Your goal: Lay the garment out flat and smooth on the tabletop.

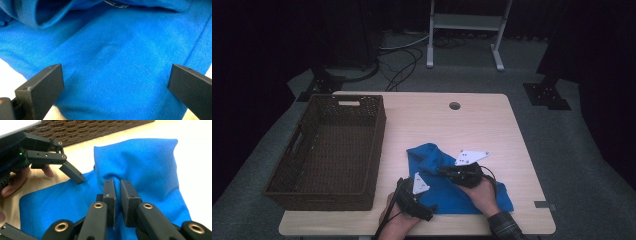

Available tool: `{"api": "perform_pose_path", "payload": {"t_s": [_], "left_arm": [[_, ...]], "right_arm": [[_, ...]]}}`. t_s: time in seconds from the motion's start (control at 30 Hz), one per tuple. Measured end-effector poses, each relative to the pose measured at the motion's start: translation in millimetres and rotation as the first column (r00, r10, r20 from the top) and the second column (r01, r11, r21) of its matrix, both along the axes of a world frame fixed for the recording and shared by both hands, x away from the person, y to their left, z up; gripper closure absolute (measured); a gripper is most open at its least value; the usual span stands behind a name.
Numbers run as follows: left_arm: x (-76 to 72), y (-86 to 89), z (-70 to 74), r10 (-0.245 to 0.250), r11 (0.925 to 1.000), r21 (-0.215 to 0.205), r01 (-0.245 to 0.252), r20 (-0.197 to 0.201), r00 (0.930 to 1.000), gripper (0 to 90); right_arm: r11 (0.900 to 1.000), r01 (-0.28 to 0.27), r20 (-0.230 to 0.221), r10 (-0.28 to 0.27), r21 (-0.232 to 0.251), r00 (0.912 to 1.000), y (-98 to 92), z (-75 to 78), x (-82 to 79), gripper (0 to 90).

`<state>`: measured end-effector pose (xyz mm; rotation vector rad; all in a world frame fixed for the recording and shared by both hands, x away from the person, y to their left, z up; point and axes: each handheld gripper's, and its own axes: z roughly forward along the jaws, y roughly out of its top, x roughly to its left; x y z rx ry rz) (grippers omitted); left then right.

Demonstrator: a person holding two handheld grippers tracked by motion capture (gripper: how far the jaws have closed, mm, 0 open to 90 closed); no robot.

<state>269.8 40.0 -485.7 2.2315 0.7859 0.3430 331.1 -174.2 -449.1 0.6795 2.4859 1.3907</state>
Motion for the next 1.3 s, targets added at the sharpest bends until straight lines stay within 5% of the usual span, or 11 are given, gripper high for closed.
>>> {"api": "perform_pose_path", "payload": {"t_s": [1.3], "left_arm": [[0.0, 0.0, 0.0, 0.000, 1.0000, 0.000, 0.000, 0.001, 1.0000, 0.2]], "right_arm": [[0.997, 0.077, 0.029, -0.077, 0.022, 0.9966, -23.3, 15.9, 25.5, 82.9]]}}
